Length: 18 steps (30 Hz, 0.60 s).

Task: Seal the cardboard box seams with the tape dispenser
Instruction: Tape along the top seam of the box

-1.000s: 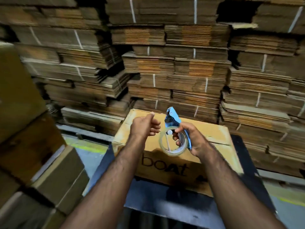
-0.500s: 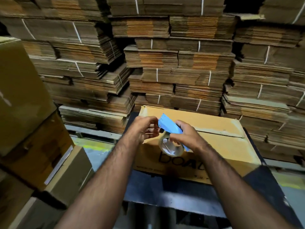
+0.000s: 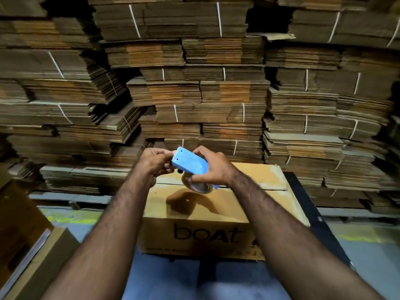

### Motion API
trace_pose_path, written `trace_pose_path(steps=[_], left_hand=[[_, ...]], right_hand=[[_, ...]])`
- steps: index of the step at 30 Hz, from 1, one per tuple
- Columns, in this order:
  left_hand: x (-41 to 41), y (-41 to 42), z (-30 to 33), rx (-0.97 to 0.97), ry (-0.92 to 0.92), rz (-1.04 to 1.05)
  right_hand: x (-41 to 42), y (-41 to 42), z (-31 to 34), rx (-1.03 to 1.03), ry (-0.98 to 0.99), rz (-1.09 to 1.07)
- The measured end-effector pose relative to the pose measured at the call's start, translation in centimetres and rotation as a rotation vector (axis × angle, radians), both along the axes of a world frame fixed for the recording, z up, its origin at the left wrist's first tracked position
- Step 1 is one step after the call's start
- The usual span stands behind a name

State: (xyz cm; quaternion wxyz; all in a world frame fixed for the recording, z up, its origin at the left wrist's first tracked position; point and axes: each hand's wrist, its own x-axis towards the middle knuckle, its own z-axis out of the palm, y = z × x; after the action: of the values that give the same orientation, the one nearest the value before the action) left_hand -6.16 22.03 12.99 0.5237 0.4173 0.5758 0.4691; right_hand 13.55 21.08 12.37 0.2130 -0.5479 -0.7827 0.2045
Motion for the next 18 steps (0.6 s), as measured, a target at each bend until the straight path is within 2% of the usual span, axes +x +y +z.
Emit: trace_pose_path(steps=[7,12,18], left_hand=[[1.5,0.8,-0.5,-0.105,0.065,0.101],[-0.2,0.4,-1.7,-0.17,0.116,0.126],[-2.2,0.4,-1.3,-0.067,0.209,0.235]], right_hand=[[4.1,4.2,-1.5,-0.041,-0.022,0.145],[5.3,6.0,-3.0,0.029,-0.153,0.234],[2.2,7.5,-2.2,0.021,-0.175,0.296]])
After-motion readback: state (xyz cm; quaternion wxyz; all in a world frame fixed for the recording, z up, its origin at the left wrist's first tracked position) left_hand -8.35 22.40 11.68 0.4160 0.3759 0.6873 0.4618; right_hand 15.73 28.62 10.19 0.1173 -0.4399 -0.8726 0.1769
